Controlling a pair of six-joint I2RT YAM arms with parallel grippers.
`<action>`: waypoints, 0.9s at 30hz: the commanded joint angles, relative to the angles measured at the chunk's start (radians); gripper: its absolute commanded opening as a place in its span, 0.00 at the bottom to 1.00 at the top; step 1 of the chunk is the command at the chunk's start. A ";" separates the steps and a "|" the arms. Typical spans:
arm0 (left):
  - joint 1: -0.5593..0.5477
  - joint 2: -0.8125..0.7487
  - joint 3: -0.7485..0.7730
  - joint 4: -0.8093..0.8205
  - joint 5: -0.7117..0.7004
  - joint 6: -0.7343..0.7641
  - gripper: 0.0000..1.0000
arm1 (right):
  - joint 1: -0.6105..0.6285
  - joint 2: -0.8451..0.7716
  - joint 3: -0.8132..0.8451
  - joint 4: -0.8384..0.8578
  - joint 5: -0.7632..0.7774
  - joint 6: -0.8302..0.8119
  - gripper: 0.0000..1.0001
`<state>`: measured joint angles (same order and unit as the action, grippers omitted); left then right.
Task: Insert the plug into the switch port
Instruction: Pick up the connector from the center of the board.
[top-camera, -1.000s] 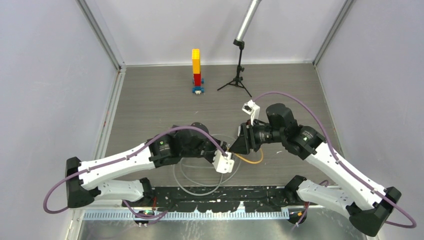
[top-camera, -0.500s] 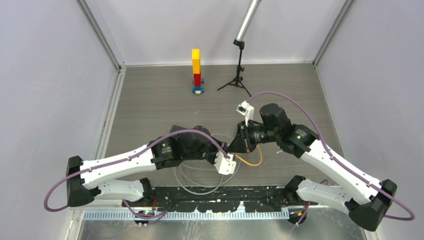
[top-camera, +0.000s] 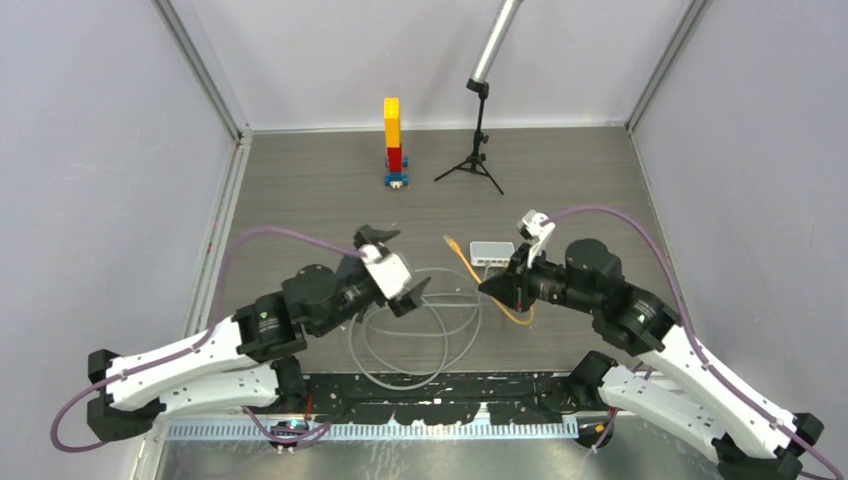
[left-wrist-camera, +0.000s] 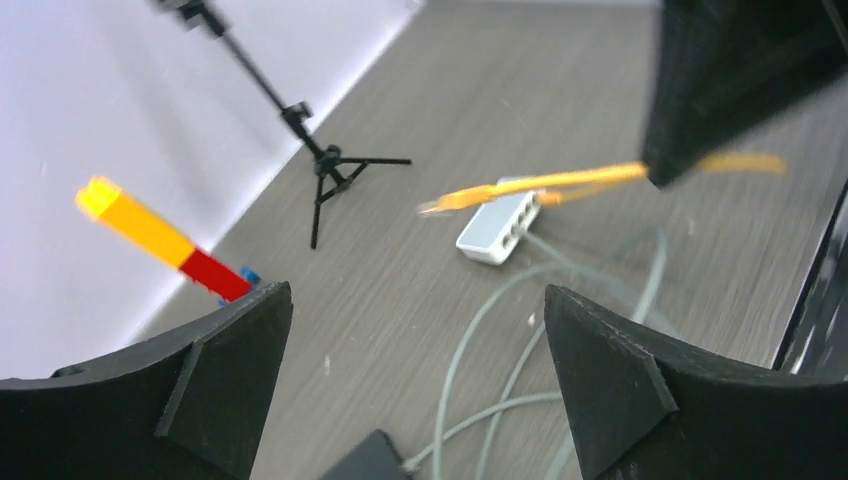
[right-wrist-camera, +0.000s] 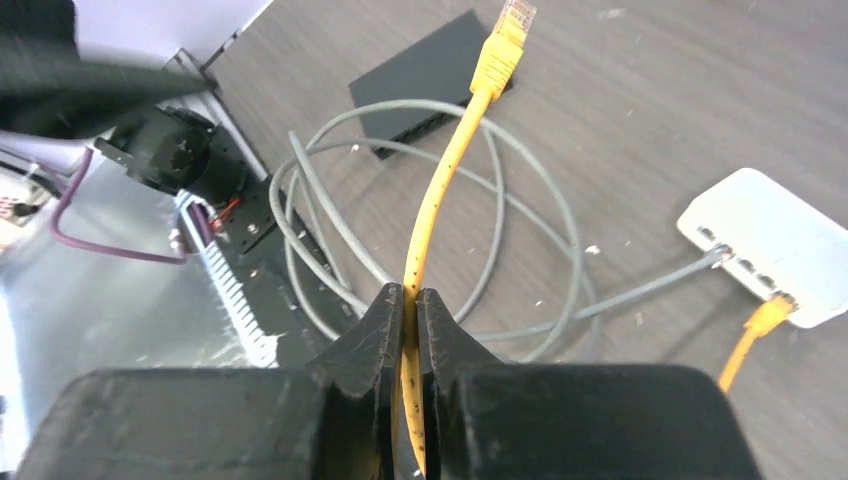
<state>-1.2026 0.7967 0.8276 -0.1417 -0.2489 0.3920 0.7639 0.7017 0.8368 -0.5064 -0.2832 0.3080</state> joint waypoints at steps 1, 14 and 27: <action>0.001 -0.061 0.015 0.091 -0.299 -0.486 1.00 | 0.002 -0.143 -0.100 0.222 0.095 -0.141 0.01; 0.000 -0.066 -0.082 0.528 -0.142 -0.906 0.88 | 0.003 -0.315 -0.274 0.661 0.021 -0.474 0.00; 0.001 0.234 -0.098 0.983 0.086 -0.756 0.91 | 0.003 -0.374 -0.263 0.701 -0.097 -0.518 0.00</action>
<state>-1.2022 1.0050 0.6983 0.6697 -0.2104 -0.4110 0.7639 0.3710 0.5552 0.1196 -0.3279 -0.1818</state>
